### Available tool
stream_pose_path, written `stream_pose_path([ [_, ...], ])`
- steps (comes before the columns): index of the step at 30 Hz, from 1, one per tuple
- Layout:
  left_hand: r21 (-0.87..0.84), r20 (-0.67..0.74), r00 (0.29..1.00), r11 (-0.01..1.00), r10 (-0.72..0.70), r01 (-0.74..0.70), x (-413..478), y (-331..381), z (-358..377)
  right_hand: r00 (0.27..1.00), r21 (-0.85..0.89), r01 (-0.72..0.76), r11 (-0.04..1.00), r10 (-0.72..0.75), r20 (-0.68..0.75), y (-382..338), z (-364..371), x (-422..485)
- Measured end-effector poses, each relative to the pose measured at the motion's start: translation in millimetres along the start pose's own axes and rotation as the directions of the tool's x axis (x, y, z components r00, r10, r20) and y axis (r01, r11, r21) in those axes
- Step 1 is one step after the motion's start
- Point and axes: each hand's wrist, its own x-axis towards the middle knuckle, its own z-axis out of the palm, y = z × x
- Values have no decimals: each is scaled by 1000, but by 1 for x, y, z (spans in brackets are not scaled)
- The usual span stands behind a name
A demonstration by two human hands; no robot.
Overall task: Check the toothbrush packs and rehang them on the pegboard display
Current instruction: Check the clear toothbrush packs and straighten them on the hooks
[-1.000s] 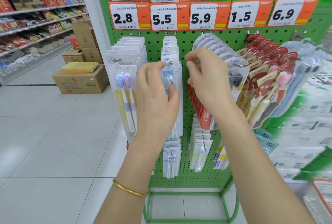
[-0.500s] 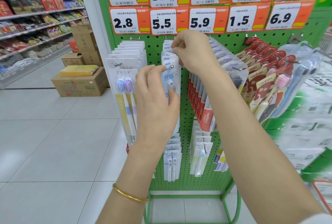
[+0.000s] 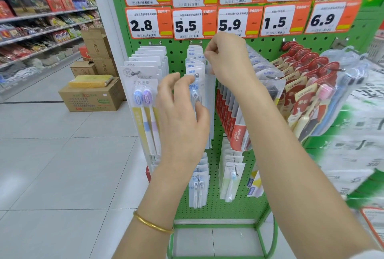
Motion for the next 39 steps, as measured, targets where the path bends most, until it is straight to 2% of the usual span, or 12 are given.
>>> stream_pose_path([
  [6, 7, -80, 997, 1000, 21, -20, -5, 3, 2, 996, -65, 10, 998, -16, -83, 6, -6, -14],
  [10, -77, -91, 996, 997, 19, -26, -16, 8, 2, 993, -56, 23, 998, -29, -115, 10, -21, -38],
  [15, -270, -27, 999, 962, -38, 29, -39, 16, 8, 991, 123, 54, 991, -38, -130, 23, -40, -80],
  [20, -344, 145, 980, 922, -133, 176, -69, 22, 24, 994, 314, -80, 946, 100, -46, 46, -43, -125],
  [22, -391, 290, 947, 885, -141, 251, -80, 22, 30, 986, 405, -156, 901, 170, 3, 56, -45, -142],
  [24, -459, 459, 877, 808, -141, 370, -90, 24, 34, 975, 458, -212, 863, 215, 46, 66, -48, -158],
  [26, -472, 555, 818, 753, -149, 458, -101, 27, 39, 966, 472, -248, 846, 252, 57, 75, -49, -172],
  [30, -488, 606, 770, 671, -199, 558, -122, 34, 52, 913, 549, -341, 763, 409, -2, 100, -41, -203],
  [33, -461, 640, 694, 557, -331, 691, -131, 33, 63, 859, 516, -465, 719, 506, 70, 120, -24, -237],
  [36, -437, 652, 634, 477, -416, 762, -137, 28, 76, 858, 430, -512, 744, 470, 209, 131, -5, -271],
  [39, -417, 652, 614, 466, -445, 780, -141, 30, 83, 862, 422, -506, 752, 449, 235, 135, 5, -289],
])
